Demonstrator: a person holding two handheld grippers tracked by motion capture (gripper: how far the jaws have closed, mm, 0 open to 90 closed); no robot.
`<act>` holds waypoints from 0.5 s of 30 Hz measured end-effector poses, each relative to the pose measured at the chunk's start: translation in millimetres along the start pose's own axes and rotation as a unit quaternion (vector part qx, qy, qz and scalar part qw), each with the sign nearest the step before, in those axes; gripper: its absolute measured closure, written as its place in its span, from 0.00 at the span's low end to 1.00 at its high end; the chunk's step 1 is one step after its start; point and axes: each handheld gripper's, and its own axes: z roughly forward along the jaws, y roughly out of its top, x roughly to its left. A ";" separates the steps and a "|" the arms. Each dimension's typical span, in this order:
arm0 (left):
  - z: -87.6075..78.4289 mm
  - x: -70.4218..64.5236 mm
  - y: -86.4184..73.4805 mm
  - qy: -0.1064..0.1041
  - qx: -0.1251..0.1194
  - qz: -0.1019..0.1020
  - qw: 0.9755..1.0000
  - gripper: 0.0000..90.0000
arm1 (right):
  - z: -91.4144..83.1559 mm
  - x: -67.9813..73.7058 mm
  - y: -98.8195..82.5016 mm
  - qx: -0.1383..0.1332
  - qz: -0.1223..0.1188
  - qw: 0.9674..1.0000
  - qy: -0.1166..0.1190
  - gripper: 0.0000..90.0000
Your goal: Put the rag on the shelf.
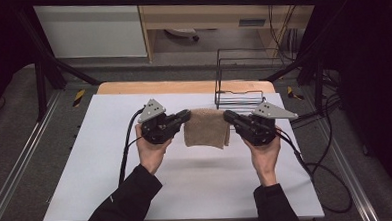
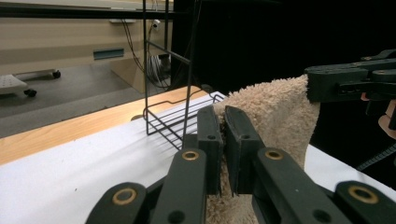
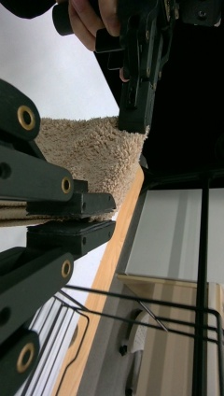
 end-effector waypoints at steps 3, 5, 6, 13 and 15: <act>5.0 -2.7 4.5 -0.001 -0.005 0.001 1.000 0.94 | -4.0 -3.2 2.6 -0.006 -0.003 1.000 -0.007 0.95; 8.2 -4.6 7.3 -0.002 -0.008 0.001 1.000 0.94 | -7.7 -6.6 5.4 -0.012 -0.004 1.000 -0.015 0.95; 10.0 -5.6 8.6 -0.003 -0.011 -0.001 1.000 0.94 | -7.7 -6.6 5.4 -0.012 -0.004 1.000 -0.015 0.95; 22.2 -11.8 17.2 -0.007 -0.021 0.001 1.000 0.94 | -16.9 -16.8 12.7 -0.025 -0.009 0.999 -0.034 0.95; 26.2 -13.4 19.9 -0.008 -0.024 -0.001 1.000 0.94 | -19.0 -19.5 14.2 -0.027 -0.010 0.999 -0.040 0.95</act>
